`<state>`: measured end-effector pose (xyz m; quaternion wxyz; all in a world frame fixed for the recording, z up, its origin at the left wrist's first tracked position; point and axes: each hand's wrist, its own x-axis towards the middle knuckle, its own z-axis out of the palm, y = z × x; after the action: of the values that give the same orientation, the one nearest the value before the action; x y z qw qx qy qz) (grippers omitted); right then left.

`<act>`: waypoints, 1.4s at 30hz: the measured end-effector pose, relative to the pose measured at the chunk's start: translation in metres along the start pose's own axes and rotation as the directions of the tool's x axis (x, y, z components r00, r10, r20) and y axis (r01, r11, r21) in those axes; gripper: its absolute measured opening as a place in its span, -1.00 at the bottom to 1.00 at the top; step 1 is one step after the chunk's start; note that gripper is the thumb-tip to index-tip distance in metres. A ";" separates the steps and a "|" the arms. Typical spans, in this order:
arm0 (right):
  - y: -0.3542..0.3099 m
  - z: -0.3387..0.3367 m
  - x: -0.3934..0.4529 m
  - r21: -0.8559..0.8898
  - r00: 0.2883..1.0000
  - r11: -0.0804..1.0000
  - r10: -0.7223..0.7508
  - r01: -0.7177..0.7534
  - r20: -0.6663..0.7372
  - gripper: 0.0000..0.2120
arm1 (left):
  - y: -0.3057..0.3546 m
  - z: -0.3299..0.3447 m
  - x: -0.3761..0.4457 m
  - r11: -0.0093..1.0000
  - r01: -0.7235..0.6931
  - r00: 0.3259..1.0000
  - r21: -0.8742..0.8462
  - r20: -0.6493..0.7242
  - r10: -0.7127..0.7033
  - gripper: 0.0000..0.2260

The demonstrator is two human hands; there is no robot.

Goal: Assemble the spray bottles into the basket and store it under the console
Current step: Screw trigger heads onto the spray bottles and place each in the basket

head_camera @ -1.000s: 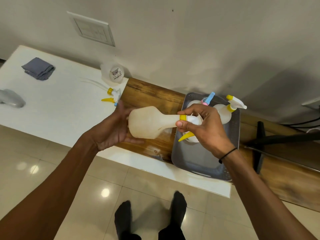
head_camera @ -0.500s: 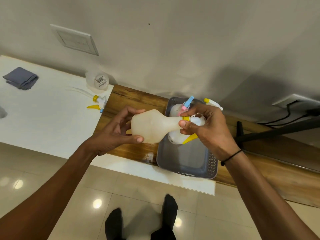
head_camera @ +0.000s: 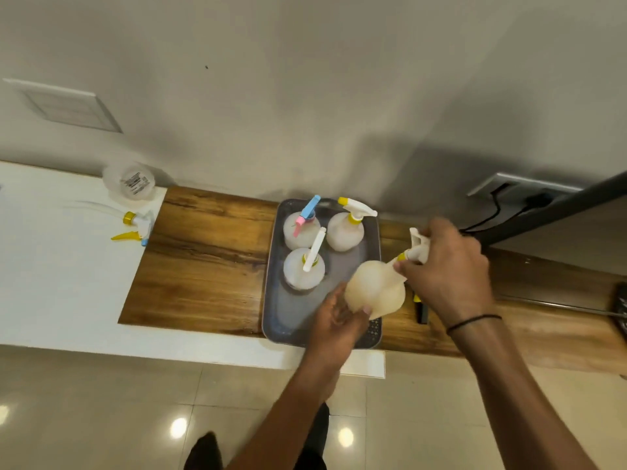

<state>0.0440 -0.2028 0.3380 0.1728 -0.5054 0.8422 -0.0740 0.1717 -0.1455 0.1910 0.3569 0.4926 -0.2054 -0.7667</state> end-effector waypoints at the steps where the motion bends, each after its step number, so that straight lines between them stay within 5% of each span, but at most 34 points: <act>1: 0.004 0.013 0.007 -0.016 1.000 1.000 0.015 -0.014 0.021 -0.56 | -0.007 0.005 0.004 0.995 0.057 0.998 -0.082 -0.015 -0.058 -0.59; 4: 0.009 0.056 0.027 -0.020 0.999 0.999 0.033 -0.033 0.024 -0.58 | -0.012 0.014 0.026 0.930 0.192 0.978 -0.312 -0.017 -0.207 -0.81; 9: -0.004 0.113 0.053 -0.003 0.999 1.000 0.016 -0.016 0.038 -0.55 | -0.004 0.012 0.070 0.877 0.192 0.962 -0.441 -0.091 -0.256 -0.70; 18: -0.006 0.135 0.071 0.032 0.996 0.997 0.070 -0.072 0.049 -0.52 | -0.015 -0.002 0.084 0.926 0.286 0.933 -0.247 -0.149 -0.328 -0.77; 24: -0.003 0.121 0.038 0.083 0.990 0.989 0.131 -0.126 -0.054 -0.24 | -0.002 -0.052 0.029 0.948 0.271 0.954 -0.167 -0.086 -0.288 -0.76; 31: -0.029 0.136 -0.045 0.137 0.946 0.990 0.058 -0.015 -0.318 -0.56 | 0.025 -0.124 -0.004 0.950 0.089 0.982 -0.298 -0.132 -0.133 -0.72; 42: -0.156 0.224 -0.074 0.286 0.985 0.943 -0.155 0.169 -0.070 -0.80 | 0.076 -0.215 0.009 0.978 -0.058 0.953 -0.198 -0.303 -0.004 -0.75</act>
<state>0.2867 -0.2017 0.1928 0.2190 -0.5400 0.7816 -0.2226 0.3894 -0.1950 0.1441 0.4433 0.5618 -0.0752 -0.6944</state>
